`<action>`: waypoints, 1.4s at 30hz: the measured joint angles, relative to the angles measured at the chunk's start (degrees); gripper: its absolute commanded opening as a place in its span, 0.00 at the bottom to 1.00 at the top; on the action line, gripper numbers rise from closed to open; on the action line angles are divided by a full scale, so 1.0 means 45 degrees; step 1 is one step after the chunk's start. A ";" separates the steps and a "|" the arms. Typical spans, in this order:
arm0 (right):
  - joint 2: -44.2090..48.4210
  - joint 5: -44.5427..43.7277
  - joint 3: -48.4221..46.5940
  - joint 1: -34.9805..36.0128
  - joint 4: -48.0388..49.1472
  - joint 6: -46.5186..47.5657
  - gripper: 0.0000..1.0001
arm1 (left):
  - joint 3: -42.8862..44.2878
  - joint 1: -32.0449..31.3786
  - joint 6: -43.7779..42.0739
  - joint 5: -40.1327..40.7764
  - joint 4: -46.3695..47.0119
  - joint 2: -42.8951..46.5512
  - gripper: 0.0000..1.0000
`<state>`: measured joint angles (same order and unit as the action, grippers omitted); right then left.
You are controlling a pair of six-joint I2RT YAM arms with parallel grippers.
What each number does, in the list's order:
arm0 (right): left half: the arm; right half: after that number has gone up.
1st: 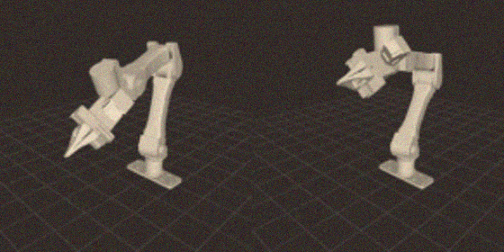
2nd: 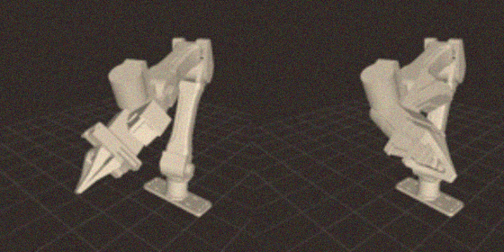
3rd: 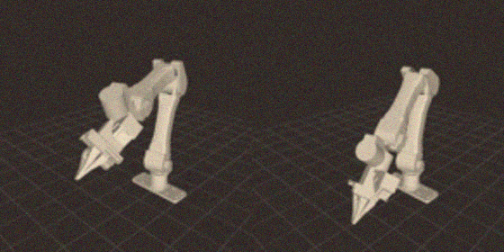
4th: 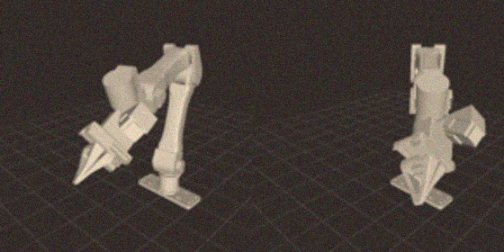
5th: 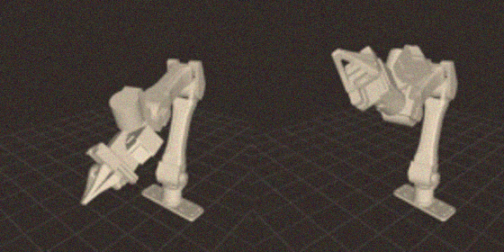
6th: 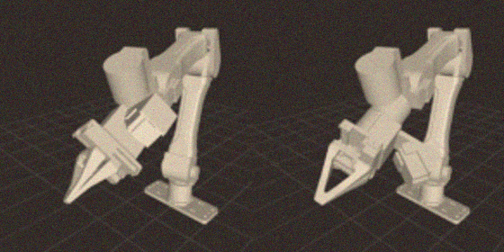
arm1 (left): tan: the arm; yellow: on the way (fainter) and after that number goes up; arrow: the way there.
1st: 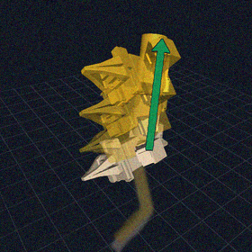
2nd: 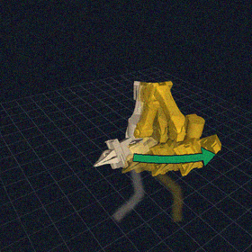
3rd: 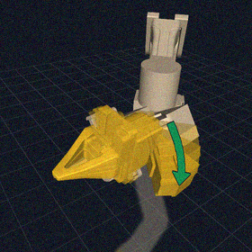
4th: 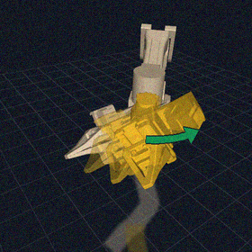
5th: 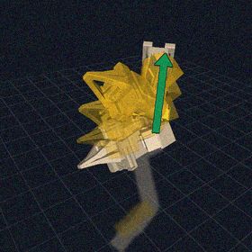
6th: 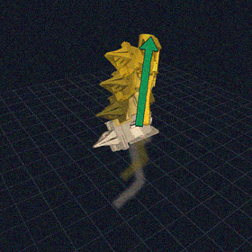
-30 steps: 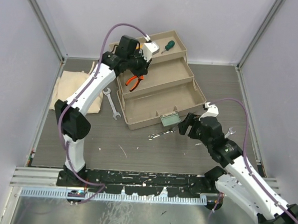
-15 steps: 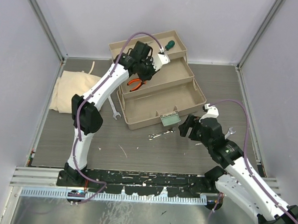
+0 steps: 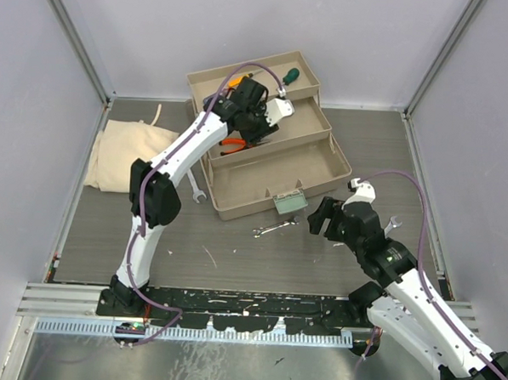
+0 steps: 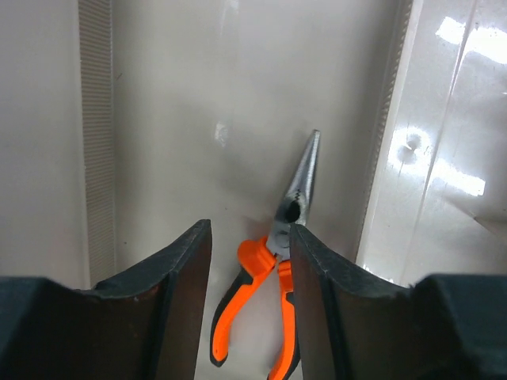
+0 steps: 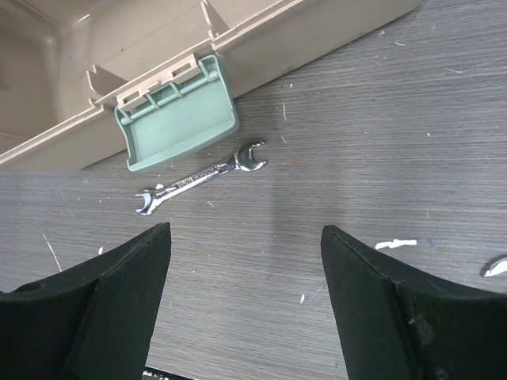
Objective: Sort the tools into containers
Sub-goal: Place the pliers in the storage box.
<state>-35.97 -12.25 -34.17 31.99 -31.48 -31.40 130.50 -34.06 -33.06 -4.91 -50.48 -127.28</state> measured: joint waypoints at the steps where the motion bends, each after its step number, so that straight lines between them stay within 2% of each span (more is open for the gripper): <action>1: 0.0068 -0.0063 0.0000 0.0000 -0.0083 0.0000 0.81 | 0.0000 0.0000 0.0049 0.0010 0.0039 0.0000 0.46; 11: 0.0330 -0.0665 -0.0010 0.0000 -0.0500 -0.0160 0.81 | -0.0209 0.0000 0.1112 0.0049 0.1127 0.0471 0.53; 20: 0.0155 -0.1005 -0.0024 0.0000 -0.0646 -0.0495 0.81 | -0.3089 0.0000 0.3317 0.0612 0.3789 0.4716 0.61; 25: 0.0019 -0.1078 -0.0024 0.0000 -0.0631 -0.0850 0.81 | -0.5746 0.0199 0.5241 0.1715 0.5493 0.7529 0.62; 29: -0.0204 -0.1098 -0.0024 0.0000 -0.0627 -0.1258 0.81 | -0.7980 0.0976 0.7320 0.2341 0.5960 0.9428 0.60; 35: -0.0578 -0.1117 -0.0024 0.0000 -0.0539 -0.1496 0.81 | -1.1006 0.2953 1.0656 0.3288 0.5731 1.1536 0.56; 38: -0.0602 -0.1127 -0.0024 0.0000 -0.0452 -0.1496 0.81 | -1.2541 0.3910 1.2186 0.3798 0.5406 1.2371 0.55; 42: -0.0738 -0.1127 -0.0024 0.0000 -0.0345 -0.1496 0.81 | -1.3580 0.4784 1.3707 0.4401 0.4410 1.2580 0.56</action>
<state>-39.29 -17.32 -34.28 31.99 -33.04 -38.13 69.38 -12.53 28.62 14.90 -30.63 -70.67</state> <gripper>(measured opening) 0.807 0.556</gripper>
